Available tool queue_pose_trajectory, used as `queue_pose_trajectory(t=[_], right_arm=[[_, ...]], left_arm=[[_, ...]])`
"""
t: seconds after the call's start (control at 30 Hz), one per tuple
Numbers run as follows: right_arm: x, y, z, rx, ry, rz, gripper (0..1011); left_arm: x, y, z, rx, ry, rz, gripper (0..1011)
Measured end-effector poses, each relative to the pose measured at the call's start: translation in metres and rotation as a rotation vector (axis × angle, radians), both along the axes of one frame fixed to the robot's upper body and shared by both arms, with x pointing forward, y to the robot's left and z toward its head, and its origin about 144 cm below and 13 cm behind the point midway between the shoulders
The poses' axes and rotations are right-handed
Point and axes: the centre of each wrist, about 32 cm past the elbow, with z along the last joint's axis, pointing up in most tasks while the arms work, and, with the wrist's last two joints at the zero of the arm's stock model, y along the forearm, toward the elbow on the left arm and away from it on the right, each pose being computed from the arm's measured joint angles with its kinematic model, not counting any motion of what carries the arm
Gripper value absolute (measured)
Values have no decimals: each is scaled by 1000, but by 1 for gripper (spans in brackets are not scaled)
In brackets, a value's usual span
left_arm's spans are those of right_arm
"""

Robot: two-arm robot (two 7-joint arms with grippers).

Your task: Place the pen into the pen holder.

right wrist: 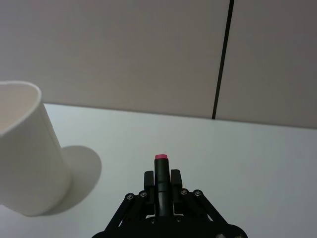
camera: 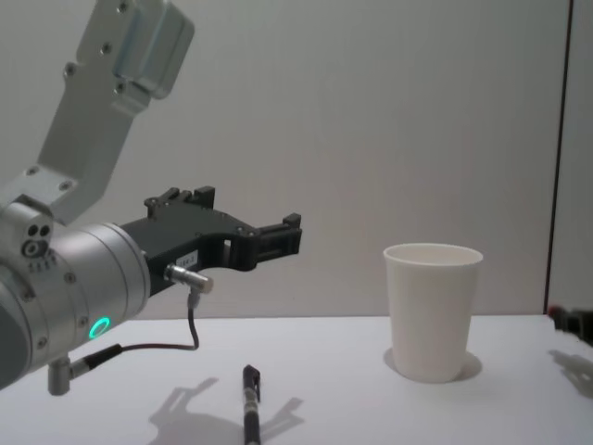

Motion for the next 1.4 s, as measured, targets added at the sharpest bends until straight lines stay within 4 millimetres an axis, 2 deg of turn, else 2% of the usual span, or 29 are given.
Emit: queue_pose_trajectory(t=[0.77, 1.4], right_arm=[[-7, 17, 22, 101, -350, -25, 185], [1, 49, 46, 229, -659, -18, 185]], left_arm=[[0, 0, 0, 0, 0, 0, 1001], [0, 0, 0, 0, 0, 0, 1001]])
